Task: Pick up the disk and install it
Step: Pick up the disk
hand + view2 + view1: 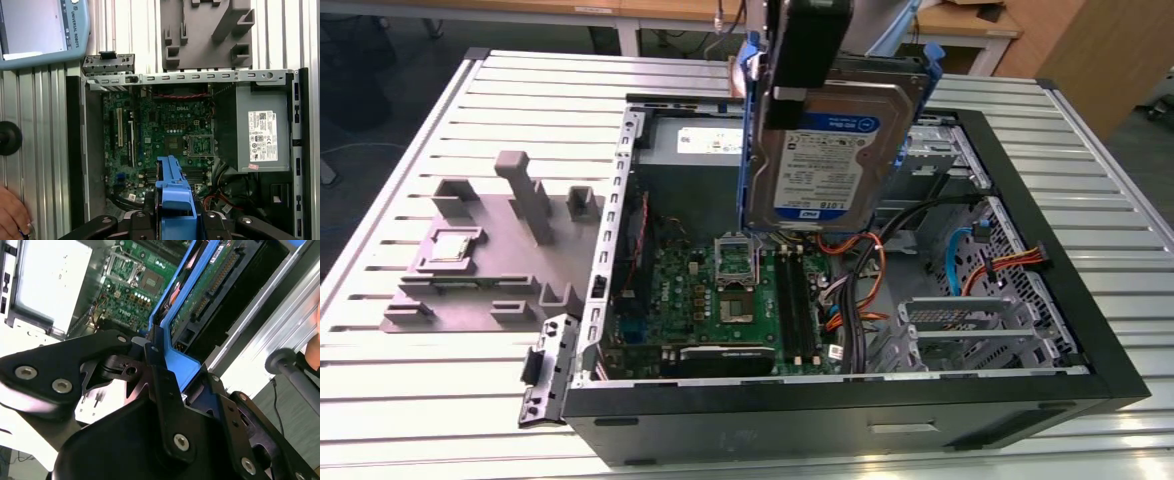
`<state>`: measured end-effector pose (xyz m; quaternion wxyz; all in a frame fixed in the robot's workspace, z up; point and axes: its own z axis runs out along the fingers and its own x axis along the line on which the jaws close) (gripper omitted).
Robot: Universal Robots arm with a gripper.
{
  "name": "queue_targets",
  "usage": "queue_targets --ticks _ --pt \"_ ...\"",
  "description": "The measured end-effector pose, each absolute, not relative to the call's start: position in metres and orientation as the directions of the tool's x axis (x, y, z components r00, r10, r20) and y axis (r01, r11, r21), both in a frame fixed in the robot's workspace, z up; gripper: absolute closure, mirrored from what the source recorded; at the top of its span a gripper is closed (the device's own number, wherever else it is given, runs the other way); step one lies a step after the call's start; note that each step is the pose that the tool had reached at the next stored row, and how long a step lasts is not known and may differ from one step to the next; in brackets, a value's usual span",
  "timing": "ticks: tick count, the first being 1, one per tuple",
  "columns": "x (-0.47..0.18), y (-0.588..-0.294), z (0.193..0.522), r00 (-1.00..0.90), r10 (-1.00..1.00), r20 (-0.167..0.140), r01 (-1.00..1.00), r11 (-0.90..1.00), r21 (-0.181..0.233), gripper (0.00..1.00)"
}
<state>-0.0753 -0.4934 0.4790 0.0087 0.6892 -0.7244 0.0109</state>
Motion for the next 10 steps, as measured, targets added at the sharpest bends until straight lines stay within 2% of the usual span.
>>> queue_targets --ticks 10 --pt "-0.059 -0.495 0.478 -0.05 -0.998 0.028 -0.999 0.05 -0.004 0.63"
